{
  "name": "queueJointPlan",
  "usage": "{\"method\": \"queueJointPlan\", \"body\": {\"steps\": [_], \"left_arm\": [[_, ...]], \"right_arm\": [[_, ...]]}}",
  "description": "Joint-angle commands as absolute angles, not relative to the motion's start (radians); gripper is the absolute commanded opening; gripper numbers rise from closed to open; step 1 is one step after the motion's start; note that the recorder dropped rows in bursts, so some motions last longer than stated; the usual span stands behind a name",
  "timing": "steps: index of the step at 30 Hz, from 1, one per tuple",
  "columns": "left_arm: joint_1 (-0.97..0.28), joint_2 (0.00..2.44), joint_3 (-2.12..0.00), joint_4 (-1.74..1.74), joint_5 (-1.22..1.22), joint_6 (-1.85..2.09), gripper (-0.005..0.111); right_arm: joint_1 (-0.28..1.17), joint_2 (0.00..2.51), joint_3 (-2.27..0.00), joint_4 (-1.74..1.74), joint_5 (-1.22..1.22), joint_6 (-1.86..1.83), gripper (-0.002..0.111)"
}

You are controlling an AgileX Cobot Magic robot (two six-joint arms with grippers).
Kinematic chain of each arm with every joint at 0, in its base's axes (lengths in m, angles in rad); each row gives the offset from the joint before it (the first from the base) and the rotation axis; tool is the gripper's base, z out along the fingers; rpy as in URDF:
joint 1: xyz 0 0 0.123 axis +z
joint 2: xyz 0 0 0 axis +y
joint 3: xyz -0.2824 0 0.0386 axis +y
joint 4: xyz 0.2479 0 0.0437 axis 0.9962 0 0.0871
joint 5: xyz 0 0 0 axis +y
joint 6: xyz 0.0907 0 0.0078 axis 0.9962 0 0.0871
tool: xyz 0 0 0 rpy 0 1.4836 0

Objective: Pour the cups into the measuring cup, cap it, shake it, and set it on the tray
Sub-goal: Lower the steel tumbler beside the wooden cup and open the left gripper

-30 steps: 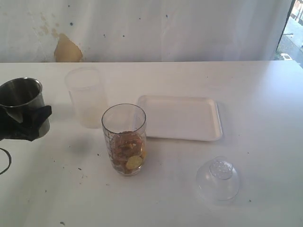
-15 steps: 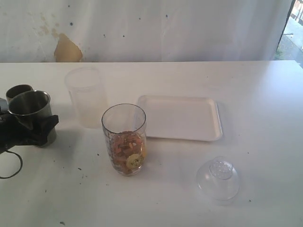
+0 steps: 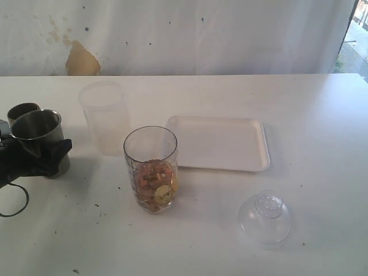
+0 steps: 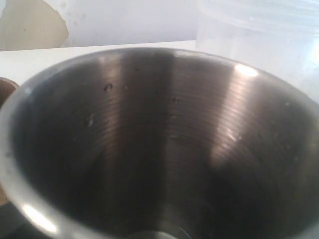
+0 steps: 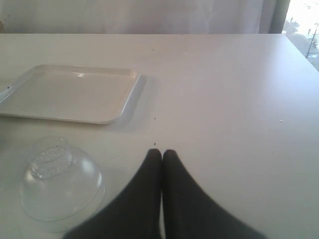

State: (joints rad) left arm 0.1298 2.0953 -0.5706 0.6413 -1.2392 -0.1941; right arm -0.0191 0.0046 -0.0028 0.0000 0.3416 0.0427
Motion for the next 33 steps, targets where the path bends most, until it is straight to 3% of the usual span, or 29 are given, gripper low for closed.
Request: {"method": "queueJointPlan", "body": {"steps": [1, 19, 33], "left_arm": [[0.132, 2.105, -0.569, 0.658, -1.221, -0.215, 0.105], [0.139, 2.083, -0.457, 0.545, -1.221, -0.205, 0.105], [0.139, 1.836, -0.255, 0.424, -1.221, -0.086, 0.105]], "right_arm": [[-0.018, 0.000, 0.000, 0.000, 0.340, 0.039, 0.000], [-0.018, 0.000, 0.000, 0.000, 0.340, 0.039, 0.000], [-0.018, 0.000, 0.000, 0.000, 0.340, 0.039, 0.000]]}}
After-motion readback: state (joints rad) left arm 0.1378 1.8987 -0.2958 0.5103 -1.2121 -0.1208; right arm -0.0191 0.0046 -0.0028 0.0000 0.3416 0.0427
